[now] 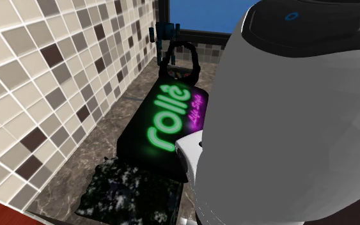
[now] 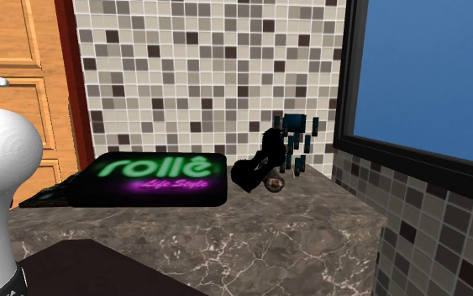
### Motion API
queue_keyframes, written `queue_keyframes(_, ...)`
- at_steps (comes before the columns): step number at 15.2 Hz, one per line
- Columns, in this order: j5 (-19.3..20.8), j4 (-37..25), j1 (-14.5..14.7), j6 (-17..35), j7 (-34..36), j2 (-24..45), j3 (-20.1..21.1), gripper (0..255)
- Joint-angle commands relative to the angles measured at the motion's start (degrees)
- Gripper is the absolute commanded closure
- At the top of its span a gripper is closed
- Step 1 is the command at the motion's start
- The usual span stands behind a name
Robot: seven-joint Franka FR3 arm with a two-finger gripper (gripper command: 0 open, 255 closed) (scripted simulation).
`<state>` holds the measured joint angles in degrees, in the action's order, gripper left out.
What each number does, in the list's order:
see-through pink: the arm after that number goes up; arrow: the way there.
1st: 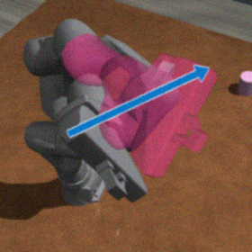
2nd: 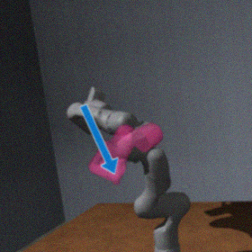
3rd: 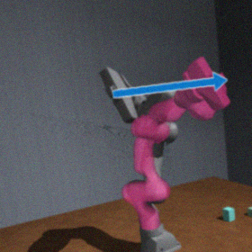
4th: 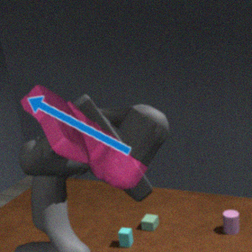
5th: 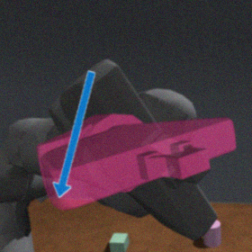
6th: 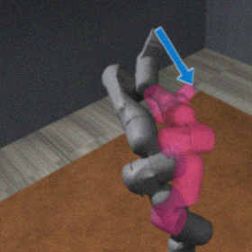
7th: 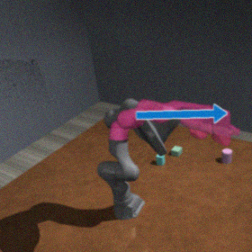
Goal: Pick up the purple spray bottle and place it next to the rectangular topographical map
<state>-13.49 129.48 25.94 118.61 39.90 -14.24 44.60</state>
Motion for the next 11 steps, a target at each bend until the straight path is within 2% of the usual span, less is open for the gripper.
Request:
queue_keyframes(1, 0.0, 0.0, 0.0, 0.0, 0.0, 0.0, 0.0, 255)
queue_keyframes(2, 0.0, 0.0, 0.0, 0.0, 0.0, 0.0, 0.0, 0)
queue_keyframes(7, 0.0, 0.0, 0.0, 0.0, 0.0, 0.0, 0.0, 0)
queue_keyframes(11, -0.7, -5.3, 0.1, -7.7, -0.9, -2.7, -2.0, 0)
